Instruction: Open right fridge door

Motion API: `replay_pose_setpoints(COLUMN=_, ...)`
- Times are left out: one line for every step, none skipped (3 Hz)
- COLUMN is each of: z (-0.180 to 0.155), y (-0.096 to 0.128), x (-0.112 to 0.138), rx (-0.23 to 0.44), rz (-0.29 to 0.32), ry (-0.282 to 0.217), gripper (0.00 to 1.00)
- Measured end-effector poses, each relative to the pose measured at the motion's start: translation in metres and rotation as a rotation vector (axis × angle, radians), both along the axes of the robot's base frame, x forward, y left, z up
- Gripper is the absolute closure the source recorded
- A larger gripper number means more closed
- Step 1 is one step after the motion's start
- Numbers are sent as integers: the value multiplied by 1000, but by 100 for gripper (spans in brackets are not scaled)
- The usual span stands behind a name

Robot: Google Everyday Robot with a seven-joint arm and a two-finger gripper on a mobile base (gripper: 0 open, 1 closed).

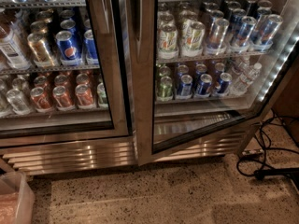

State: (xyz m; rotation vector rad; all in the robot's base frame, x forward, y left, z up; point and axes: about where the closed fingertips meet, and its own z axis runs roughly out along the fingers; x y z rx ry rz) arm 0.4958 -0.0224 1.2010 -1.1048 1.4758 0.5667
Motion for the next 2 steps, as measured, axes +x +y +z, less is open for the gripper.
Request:
replay_pose_setpoints(z=-8, y=2, x=4, rx=5, rz=7, ry=35, gripper=0)
replay_pose_setpoints(z=-8, y=2, x=3, rx=5, rz=7, ry=35, gripper=0)
